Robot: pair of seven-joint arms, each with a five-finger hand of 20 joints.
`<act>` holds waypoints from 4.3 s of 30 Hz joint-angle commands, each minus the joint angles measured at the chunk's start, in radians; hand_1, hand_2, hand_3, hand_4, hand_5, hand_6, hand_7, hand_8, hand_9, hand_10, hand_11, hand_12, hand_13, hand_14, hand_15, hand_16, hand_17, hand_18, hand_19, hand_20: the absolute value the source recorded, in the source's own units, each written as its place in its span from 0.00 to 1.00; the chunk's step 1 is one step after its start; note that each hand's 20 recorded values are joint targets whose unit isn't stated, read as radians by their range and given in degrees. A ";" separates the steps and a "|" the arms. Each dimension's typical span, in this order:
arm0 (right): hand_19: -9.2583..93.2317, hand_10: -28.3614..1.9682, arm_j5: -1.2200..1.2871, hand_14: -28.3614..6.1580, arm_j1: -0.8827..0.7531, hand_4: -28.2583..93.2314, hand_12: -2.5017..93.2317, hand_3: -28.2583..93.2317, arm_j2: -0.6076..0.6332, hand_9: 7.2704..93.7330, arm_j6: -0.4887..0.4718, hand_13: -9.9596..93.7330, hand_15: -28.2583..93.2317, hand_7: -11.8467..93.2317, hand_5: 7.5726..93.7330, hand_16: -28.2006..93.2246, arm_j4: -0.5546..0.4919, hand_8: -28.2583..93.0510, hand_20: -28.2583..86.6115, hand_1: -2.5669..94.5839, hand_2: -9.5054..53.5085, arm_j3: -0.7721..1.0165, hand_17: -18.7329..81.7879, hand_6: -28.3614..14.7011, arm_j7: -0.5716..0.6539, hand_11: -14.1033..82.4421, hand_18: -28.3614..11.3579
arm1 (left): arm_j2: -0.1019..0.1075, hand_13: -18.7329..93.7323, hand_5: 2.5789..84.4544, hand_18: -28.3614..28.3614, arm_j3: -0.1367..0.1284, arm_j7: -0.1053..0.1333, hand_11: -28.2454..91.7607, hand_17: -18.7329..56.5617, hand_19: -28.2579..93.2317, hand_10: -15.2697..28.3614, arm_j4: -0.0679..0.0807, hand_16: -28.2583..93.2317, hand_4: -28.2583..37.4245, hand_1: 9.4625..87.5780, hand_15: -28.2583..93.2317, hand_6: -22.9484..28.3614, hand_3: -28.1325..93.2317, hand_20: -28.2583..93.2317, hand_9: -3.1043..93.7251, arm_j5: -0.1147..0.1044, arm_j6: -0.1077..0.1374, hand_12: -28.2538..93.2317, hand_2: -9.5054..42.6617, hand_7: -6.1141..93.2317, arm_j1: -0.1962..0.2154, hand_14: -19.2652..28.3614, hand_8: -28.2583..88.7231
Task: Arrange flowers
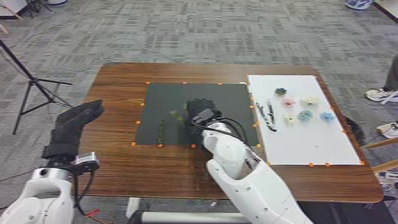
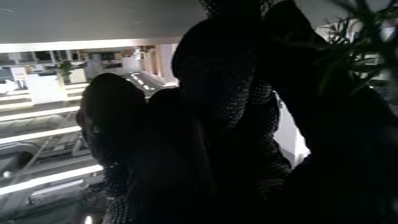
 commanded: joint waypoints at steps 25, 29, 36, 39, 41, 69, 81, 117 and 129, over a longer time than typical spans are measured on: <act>1.00 0.59 0.310 0.83 0.063 0.17 0.22 0.82 0.143 1.00 -0.014 1.00 0.88 0.42 0.94 0.40 -0.188 0.16 0.64 0.24 0.16 -0.020 0.81 0.65 0.048 0.64 0.19 | -0.006 0.46 0.54 0.67 -0.012 -0.001 0.39 0.24 0.24 0.64 -0.015 0.24 0.11 0.20 0.35 0.50 0.81 0.33 0.50 0.003 0.004 0.32 0.06 0.23 0.020 0.75 0.17; 1.00 0.57 0.572 0.77 0.040 0.16 0.26 0.81 0.140 1.00 -0.019 1.00 0.83 0.38 0.88 0.45 -0.230 0.16 0.63 0.24 0.21 0.029 0.75 0.64 -0.038 0.53 0.14 | -0.006 0.46 0.54 0.67 -0.007 -0.001 0.39 0.24 0.24 0.64 -0.011 0.24 0.11 0.20 0.35 0.50 0.81 0.33 0.50 0.002 0.002 0.32 0.06 0.23 0.014 0.75 0.17; 0.95 0.50 0.791 0.62 0.009 0.15 0.22 0.80 0.134 0.84 -0.074 0.92 0.79 0.30 0.65 0.47 -0.244 0.16 0.62 0.24 0.30 0.061 0.62 0.58 -0.074 0.32 0.05 | -0.007 0.46 0.54 0.67 -0.007 -0.002 0.39 0.24 0.24 0.64 -0.014 0.24 0.11 0.20 0.35 0.50 0.81 0.33 0.51 0.002 -0.001 0.32 0.06 0.23 0.017 0.75 0.17; 0.96 0.48 0.828 0.60 -0.001 0.15 0.20 0.81 0.131 0.83 -0.156 0.92 0.82 0.29 0.60 0.47 -0.240 0.16 0.63 0.24 0.32 0.077 0.63 0.57 -0.088 0.30 0.04 | -0.005 0.46 0.54 0.67 -0.009 -0.006 0.39 0.24 0.24 0.64 -0.015 0.24 0.11 0.20 0.34 0.50 0.81 0.33 0.50 0.004 -0.003 0.32 0.06 0.23 0.016 0.75 0.17; 0.97 0.48 0.869 0.61 -0.006 0.14 0.18 0.81 0.125 0.80 -0.237 0.93 0.83 0.29 0.57 0.47 -0.239 0.16 0.63 0.24 0.34 0.091 0.63 0.57 -0.092 0.27 0.04 | -0.006 0.46 0.54 0.67 -0.012 -0.005 0.39 0.24 0.24 0.64 -0.016 0.24 0.11 0.20 0.34 0.50 0.81 0.33 0.50 0.002 0.000 0.32 0.06 0.23 0.020 0.75 0.17; 0.96 0.53 0.648 0.51 -0.010 0.14 0.09 0.84 0.073 0.52 -0.340 0.89 0.90 0.30 0.25 0.47 -0.117 0.15 0.65 0.20 0.43 0.120 0.60 0.55 -0.279 0.22 0.00 | -0.011 0.46 0.54 0.67 0.002 0.001 0.39 0.24 0.23 0.64 -0.007 0.24 0.11 0.20 0.35 0.50 0.81 0.33 0.51 0.001 -0.004 0.32 0.06 0.23 0.000 0.75 0.17; 0.96 0.52 0.629 0.51 -0.001 0.14 0.09 0.83 0.066 0.51 -0.291 0.88 0.90 0.30 0.25 0.47 -0.101 0.15 0.66 0.20 0.42 0.119 0.60 0.55 -0.256 0.22 0.00 | -0.015 0.46 0.54 0.67 0.006 0.002 0.39 0.24 0.23 0.64 -0.007 0.24 0.11 0.20 0.35 0.50 0.81 0.33 0.50 0.001 -0.001 0.32 0.07 0.23 0.001 0.75 0.17; 1.00 0.48 0.881 0.56 -0.169 0.15 0.11 0.81 0.286 0.64 -0.282 0.91 0.91 0.28 0.39 0.47 -0.306 0.16 0.64 0.20 0.37 0.297 0.63 0.57 -0.176 0.23 0.00 | -0.004 0.46 0.54 0.67 -0.005 -0.012 0.39 0.24 0.23 0.64 -0.015 0.24 0.11 0.20 0.34 0.50 0.81 0.33 0.50 0.004 -0.012 0.32 0.06 0.23 0.010 0.75 0.17; 1.00 0.46 0.871 0.57 -0.218 0.15 0.12 0.81 0.306 0.66 -0.303 0.92 0.91 0.28 0.39 0.47 -0.335 0.16 0.64 0.20 0.37 0.300 0.63 0.56 -0.159 0.24 0.00 | -0.005 0.46 0.54 0.67 -0.011 -0.010 0.39 0.24 0.23 0.64 -0.019 0.24 0.11 0.20 0.35 0.50 0.81 0.33 0.50 0.002 -0.009 0.32 0.06 0.23 0.017 0.75 0.17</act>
